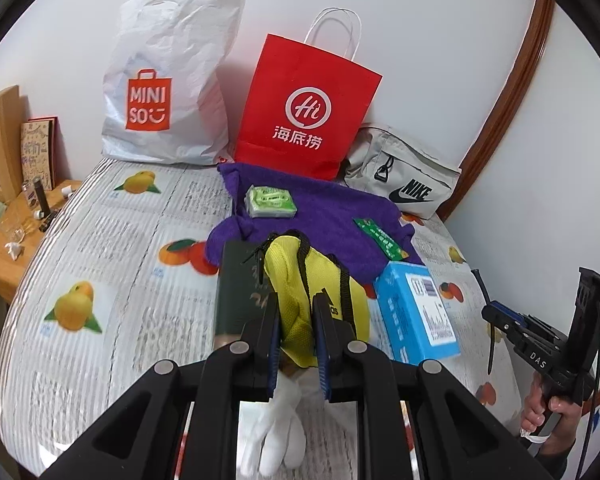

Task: Organize soft objects
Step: 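Carry the yellow pouch and the black strap toward the purple towel with both grippers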

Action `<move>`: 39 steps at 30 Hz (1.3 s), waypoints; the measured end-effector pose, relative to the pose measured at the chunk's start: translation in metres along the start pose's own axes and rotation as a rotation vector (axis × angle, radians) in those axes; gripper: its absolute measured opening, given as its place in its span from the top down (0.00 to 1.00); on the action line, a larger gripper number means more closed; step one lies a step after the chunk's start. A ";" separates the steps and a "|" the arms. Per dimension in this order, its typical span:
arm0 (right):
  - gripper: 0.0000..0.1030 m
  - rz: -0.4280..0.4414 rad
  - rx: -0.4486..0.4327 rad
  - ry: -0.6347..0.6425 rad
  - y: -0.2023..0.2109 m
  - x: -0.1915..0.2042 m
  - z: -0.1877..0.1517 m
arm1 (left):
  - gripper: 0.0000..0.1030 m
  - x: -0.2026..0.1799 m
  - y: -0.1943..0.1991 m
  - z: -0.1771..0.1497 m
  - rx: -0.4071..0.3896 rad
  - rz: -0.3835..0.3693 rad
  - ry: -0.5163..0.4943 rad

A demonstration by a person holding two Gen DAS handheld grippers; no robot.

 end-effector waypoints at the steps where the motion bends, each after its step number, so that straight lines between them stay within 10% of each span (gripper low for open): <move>1: 0.80 -0.002 0.000 -0.001 -0.004 -0.003 0.005 | 0.85 -0.001 -0.003 0.004 0.000 0.003 -0.001; 39: 0.80 0.066 0.042 -0.056 -0.169 -0.065 0.104 | 0.85 -0.013 -0.155 0.090 0.092 0.015 0.051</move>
Point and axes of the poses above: each gripper's, at about its wrist camera, not at the fingertips, and y roughly against the way its jaws point, x to its left, z to its top, the point moved 8 cm from there along -y, roughly the way its jaws point, and after that the axes turned 13 degrees about y, right-handed, at the moved point
